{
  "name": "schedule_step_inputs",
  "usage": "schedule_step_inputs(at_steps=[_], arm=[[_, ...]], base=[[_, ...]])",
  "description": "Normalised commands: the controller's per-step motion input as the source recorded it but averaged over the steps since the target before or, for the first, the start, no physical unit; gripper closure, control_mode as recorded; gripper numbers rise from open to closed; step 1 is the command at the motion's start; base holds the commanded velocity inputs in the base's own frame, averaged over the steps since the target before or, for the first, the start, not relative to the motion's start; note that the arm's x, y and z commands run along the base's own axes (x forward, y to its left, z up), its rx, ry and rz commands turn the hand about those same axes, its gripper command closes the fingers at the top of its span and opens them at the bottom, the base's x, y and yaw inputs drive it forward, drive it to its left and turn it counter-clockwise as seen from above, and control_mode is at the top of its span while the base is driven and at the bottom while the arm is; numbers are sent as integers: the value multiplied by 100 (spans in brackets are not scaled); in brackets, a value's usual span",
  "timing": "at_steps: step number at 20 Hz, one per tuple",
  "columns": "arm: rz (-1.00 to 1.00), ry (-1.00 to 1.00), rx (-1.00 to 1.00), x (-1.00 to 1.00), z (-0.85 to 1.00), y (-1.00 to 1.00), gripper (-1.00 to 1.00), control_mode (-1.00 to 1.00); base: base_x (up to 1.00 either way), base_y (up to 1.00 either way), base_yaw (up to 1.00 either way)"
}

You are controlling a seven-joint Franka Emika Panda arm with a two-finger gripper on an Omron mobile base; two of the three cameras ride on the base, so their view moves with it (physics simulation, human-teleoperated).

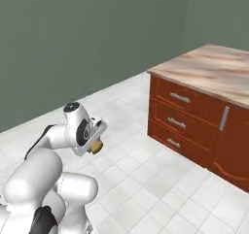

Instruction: Restock the sink supplies by placing the sponge and soap dispenser on the counter and next to the sink. Make sure the soap dispenser is upright.

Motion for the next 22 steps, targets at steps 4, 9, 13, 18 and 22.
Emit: schedule_step_inputs(at_steps=[4,9,13,18,22], arm=[[0,0,0,0,0,0,100,100],[0,0,0,0,0,0,100,100],[0,0,0,0,0,0,100,100],[0,0,0,0,0,0,100,100],[0,0,0,0,0,0,100,100]], base=[[38,-88,-79],[80,-100,-50],[97,-99,-18],[100,-90,-2],[100,-99,0]])
